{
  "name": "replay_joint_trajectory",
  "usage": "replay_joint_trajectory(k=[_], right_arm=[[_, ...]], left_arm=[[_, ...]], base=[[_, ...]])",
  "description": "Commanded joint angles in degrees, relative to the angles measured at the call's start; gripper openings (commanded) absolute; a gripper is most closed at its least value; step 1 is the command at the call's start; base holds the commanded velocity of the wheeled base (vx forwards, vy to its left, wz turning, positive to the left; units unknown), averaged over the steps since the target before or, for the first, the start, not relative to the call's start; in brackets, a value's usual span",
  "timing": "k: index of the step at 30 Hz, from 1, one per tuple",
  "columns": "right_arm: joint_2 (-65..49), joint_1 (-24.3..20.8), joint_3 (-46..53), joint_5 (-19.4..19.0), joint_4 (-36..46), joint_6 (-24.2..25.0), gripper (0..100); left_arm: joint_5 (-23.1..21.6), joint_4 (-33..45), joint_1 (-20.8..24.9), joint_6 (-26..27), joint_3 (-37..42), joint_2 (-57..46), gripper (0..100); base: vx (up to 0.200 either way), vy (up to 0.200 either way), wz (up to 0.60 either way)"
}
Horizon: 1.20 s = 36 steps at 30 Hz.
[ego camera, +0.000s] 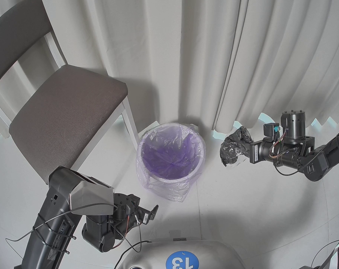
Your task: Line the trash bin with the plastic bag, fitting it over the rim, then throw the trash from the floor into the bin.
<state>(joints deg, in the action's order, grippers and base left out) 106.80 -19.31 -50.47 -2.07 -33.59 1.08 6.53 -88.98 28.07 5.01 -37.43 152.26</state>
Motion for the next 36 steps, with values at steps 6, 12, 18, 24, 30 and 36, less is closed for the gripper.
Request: replay_joint_trajectory(k=[6,12,18,24,30,36], right_arm=[[-4.9,-8.8,-7.3,1.2,1.5,-0.3,0],[-1.6,-13.6,-12.8,1.3,1.0,-0.1,0],[4.8,-15.5,-17.3,1.4,0.9,0.4,0],[12.6,-18.0,-22.7,4.9,0.8,0.5,0],[17.8,-19.8,-27.1,5.7,1.1,1.8,0],[22.8,-20.2,-30.8,5.8,1.2,3.1,0]], left_arm=[[2.5,-1.0,0.4,-4.0,0.3,0.1,100],[4.5,-1.0,0.6,-4.7,0.3,0.1,100],[6.2,-1.0,0.8,-5.2,0.4,0.1,100],[8.4,-1.0,1.0,-7.1,0.4,0.1,100],[10.3,-1.0,1.5,-8.0,0.3,0.1,100],[10.3,-1.0,1.4,-8.2,0.3,0.1,100]], base=[[0.0,0.0,0.0],[0.0,0.0,0.0],[0.0,0.0,0.0],[0.0,0.0,0.0],[0.0,0.0,0.0],[0.0,0.0,0.0]])
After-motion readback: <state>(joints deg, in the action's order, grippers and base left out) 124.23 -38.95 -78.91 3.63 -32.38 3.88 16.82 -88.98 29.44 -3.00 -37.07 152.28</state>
